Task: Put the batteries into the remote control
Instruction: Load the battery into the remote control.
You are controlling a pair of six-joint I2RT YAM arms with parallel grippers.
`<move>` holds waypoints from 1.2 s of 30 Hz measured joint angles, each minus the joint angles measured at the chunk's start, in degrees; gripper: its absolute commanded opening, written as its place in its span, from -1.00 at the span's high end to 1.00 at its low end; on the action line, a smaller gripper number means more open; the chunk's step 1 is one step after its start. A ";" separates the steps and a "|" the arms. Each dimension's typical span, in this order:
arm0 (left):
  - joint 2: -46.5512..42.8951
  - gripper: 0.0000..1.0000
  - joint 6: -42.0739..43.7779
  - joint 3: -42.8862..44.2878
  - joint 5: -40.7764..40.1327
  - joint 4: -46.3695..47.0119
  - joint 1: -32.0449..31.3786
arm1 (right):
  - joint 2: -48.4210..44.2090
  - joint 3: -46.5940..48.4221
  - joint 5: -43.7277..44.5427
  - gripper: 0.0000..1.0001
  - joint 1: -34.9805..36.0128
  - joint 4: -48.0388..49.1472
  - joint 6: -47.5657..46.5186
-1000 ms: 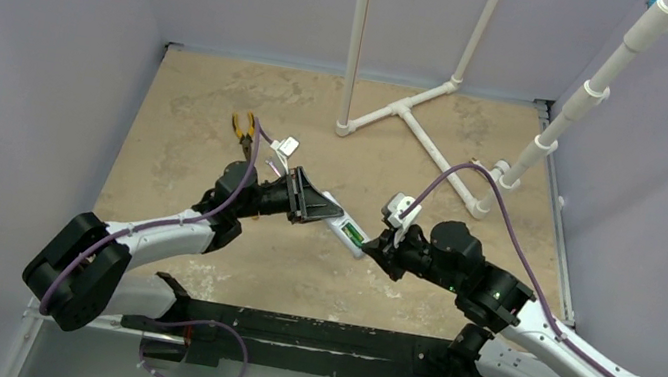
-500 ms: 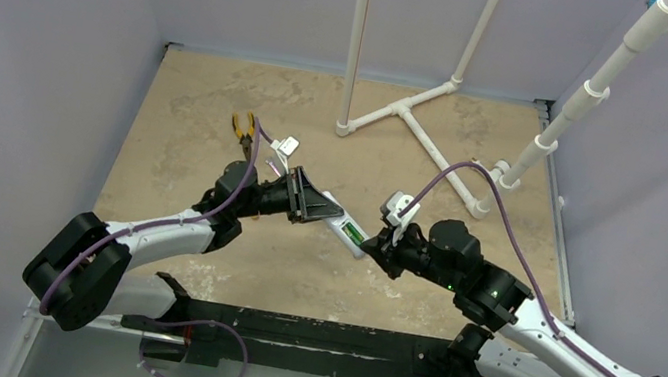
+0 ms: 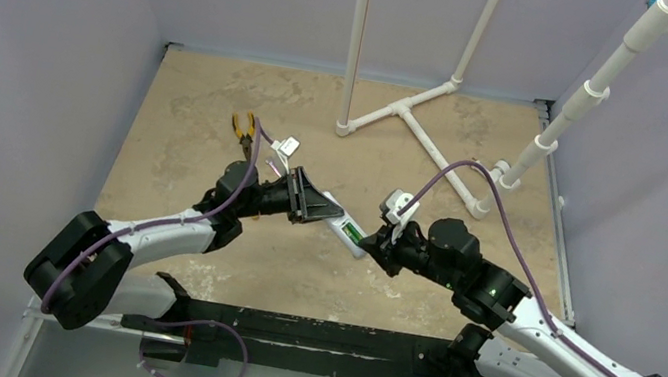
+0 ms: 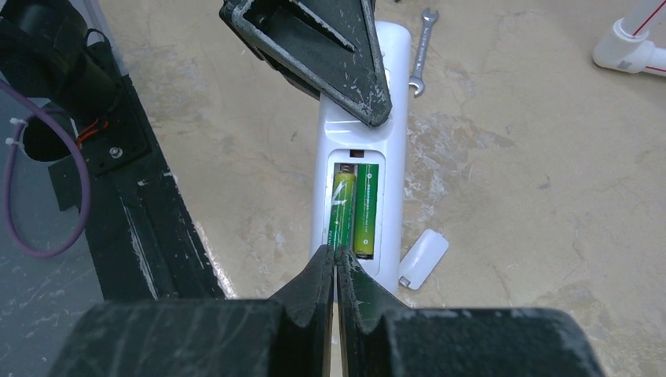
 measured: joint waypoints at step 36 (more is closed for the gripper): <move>1.88 1.00 -0.48 0.74 0.57 1.14 0.00 | -2.27 0.02 0.81 0.91 0.00 -1.49 0.17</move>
